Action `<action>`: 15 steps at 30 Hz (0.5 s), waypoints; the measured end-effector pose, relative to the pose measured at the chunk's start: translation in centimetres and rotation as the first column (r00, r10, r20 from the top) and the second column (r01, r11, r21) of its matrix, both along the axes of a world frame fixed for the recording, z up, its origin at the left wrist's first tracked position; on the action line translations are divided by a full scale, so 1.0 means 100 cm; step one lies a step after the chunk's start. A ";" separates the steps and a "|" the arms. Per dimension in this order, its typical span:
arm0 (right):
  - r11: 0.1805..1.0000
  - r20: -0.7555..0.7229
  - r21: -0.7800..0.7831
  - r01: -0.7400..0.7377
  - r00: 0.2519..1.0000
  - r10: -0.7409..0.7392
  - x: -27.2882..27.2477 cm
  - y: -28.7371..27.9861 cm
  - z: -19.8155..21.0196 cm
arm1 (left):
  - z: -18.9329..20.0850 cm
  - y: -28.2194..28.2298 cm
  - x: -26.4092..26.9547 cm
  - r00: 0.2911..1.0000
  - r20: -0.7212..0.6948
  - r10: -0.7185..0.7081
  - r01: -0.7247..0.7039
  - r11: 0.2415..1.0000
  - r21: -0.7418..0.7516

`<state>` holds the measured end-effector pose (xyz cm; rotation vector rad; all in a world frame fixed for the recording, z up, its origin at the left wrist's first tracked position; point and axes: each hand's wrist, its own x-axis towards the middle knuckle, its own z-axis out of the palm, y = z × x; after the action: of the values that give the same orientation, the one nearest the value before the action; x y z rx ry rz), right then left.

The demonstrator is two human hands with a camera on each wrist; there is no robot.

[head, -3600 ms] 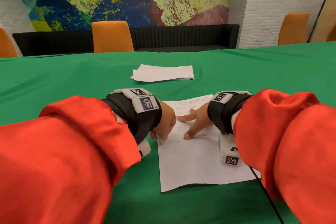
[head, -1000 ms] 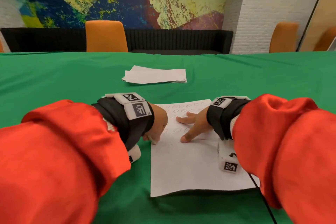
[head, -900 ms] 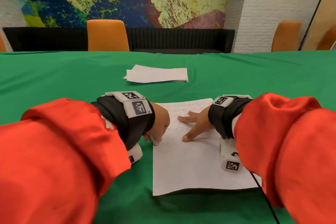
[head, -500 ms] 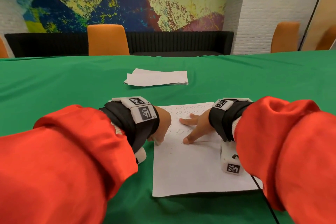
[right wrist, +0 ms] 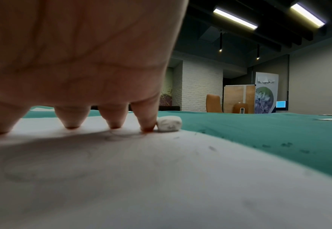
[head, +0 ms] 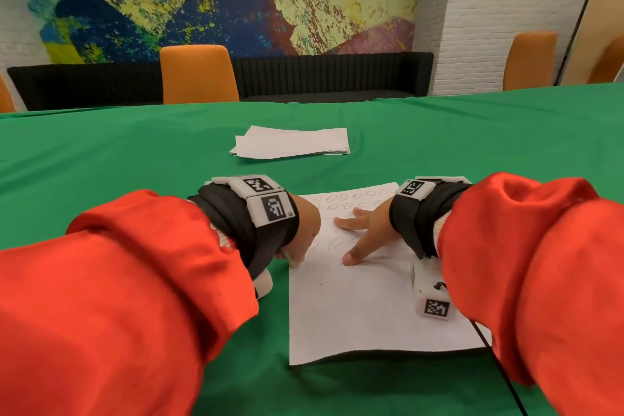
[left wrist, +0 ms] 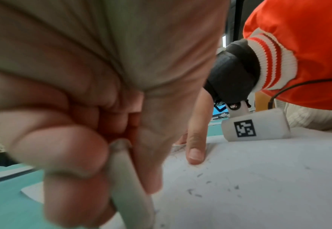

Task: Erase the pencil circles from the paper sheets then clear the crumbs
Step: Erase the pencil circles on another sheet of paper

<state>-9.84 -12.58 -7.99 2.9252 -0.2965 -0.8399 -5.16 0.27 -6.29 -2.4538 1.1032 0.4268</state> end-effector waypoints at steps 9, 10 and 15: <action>1.000 0.007 0.001 0.006 1.000 -0.006 -0.001 0.002 0.001 | 0.004 -0.002 -0.003 0.999 0.036 -0.014 0.015 1.000 -0.020; 1.000 0.011 0.003 0.007 1.000 -0.007 -0.002 0.002 0.001 | 0.003 -0.002 -0.004 0.999 0.048 -0.018 0.019 0.999 -0.030; 1.000 0.013 0.014 0.006 1.000 -0.007 -0.003 0.003 0.002 | 0.001 0.000 0.000 0.997 -0.072 0.033 -0.034 0.999 -0.019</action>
<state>-10.19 -12.27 -7.81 2.9449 -0.3027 -0.8272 -5.21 0.24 -6.21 -2.4954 1.1017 0.5193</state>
